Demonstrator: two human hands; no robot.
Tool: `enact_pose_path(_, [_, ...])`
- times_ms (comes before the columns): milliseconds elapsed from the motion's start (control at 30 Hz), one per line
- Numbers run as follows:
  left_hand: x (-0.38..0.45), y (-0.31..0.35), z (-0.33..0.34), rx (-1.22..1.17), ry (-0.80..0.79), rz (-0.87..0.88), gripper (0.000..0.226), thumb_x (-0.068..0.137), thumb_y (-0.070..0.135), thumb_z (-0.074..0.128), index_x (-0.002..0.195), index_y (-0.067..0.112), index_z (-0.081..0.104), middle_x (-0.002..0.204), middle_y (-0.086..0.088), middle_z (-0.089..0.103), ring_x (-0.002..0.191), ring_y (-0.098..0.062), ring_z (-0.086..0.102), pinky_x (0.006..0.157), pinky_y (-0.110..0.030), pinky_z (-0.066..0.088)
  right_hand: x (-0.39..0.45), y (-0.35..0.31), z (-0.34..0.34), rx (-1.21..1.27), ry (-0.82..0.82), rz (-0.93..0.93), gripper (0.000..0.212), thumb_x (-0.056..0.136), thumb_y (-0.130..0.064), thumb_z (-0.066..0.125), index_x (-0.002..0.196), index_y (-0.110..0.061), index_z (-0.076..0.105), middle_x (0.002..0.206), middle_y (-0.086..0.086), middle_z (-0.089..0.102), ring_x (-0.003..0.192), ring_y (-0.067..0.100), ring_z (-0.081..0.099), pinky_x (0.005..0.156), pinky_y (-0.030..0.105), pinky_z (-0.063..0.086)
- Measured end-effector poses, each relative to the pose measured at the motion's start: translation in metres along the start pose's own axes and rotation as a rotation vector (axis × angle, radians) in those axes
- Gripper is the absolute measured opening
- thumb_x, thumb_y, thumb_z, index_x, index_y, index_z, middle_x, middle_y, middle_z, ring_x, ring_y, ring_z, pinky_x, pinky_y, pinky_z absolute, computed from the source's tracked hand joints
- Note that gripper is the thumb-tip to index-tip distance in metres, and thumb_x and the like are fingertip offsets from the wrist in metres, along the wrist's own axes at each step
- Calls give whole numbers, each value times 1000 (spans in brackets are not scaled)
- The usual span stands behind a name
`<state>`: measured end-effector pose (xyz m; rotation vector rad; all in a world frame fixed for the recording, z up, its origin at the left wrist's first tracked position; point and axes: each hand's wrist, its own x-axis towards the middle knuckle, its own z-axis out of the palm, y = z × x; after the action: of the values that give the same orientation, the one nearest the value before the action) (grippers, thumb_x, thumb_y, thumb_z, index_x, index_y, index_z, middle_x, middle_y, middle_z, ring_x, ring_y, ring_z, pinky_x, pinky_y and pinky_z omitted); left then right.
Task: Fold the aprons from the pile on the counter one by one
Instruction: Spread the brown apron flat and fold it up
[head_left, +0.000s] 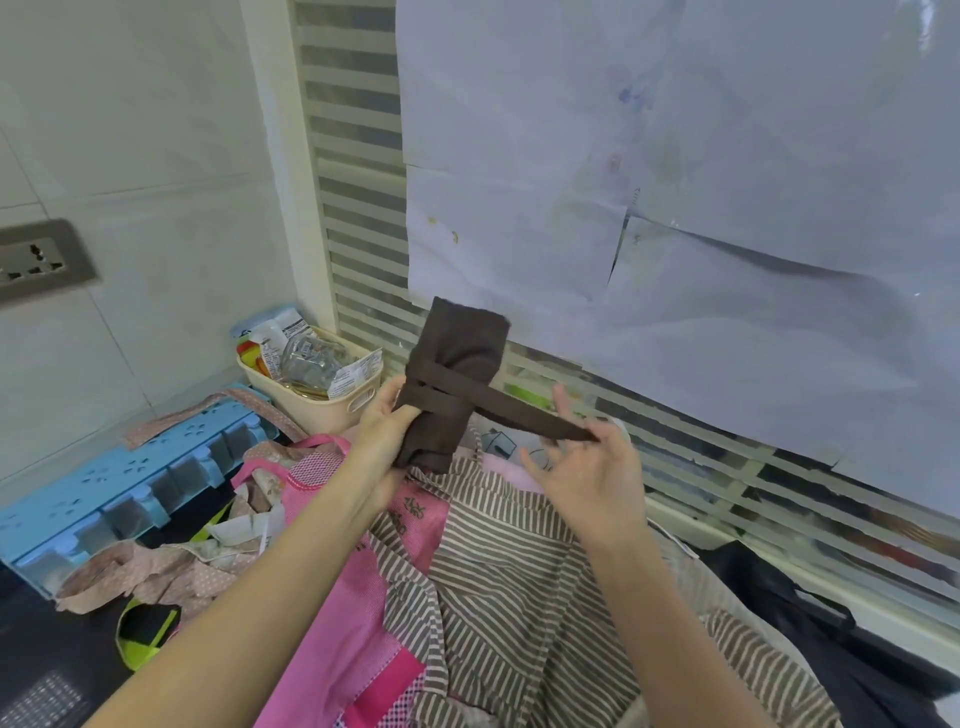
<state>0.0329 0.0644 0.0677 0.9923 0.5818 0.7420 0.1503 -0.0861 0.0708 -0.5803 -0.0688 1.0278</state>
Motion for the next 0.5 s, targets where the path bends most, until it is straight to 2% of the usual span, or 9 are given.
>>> enact_pose_path(67, [2, -3, -6, -9, 125, 17, 20, 93, 1, 50, 93, 20, 57, 92, -12, 65, 76, -22, 61, 52, -24, 54, 4, -6, 7, -119, 21, 91, 20, 91, -13, 53, 86, -6, 70, 86, 5, 73, 123, 26, 53, 114, 51, 23])
enact_pose_path(133, [5, -4, -10, -41, 228, 19, 21, 94, -1, 47, 92, 19, 54, 91, -12, 63, 72, -21, 60, 49, -23, 54, 7, -5, 10, -297, 17, 211, 25, 85, -12, 59, 65, -5, 73, 78, 9, 72, 123, 31, 52, 116, 49, 23])
enact_pose_path(200, [8, -1, -11, -104, 263, 21, 21, 95, 0, 46, 91, 19, 52, 90, -11, 62, 73, -20, 61, 51, -23, 55, 13, -5, 6, -489, 68, 243, 28, 83, -14, 62, 58, -8, 74, 73, 8, 71, 106, 28, 61, 112, 42, 30])
enact_pose_path(267, [12, 5, -14, -96, 234, 21, 21, 95, 2, 46, 94, 21, 54, 93, -11, 64, 77, -22, 63, 60, -27, 57, 16, -5, 4, -646, 134, 232, 28, 86, -14, 62, 60, -10, 71, 65, 3, 64, 79, 19, 64, 94, 34, 40])
enact_pose_path(300, [13, 7, -16, -76, 200, 25, 20, 96, 3, 46, 97, 21, 55, 95, -12, 65, 79, -23, 64, 65, -30, 57, 18, -5, 4, -711, 171, 193, 21, 87, -11, 61, 67, -10, 67, 62, 2, 58, 67, 15, 58, 81, 31, 42])
enact_pose_path(333, [13, 9, -17, -58, 163, 27, 19, 96, 4, 47, 98, 21, 56, 96, -12, 66, 81, -23, 65, 69, -32, 56, 21, -5, 4, -737, 221, 138, 11, 87, -5, 60, 78, -10, 62, 59, 2, 51, 59, 14, 50, 69, 28, 42])
enact_pose_path(400, [14, 11, -18, -14, 103, 24, 18, 96, 6, 47, 97, 21, 58, 96, -11, 67, 80, -20, 66, 68, -30, 56, 28, -8, 2, -791, 306, -15, 20, 88, 3, 55, 97, -14, 56, 53, 0, 41, 50, 11, 37, 50, 23, 36])
enact_pose_path(500, [13, 17, -22, 4, 32, -11, 20, 96, 8, 48, 100, 23, 61, 97, -7, 69, 82, -18, 67, 63, -25, 57, 35, -19, 9, -1005, 173, -103, 25, 90, 6, 47, 96, -12, 63, 46, -2, 33, 41, 10, 25, 36, 20, 23])
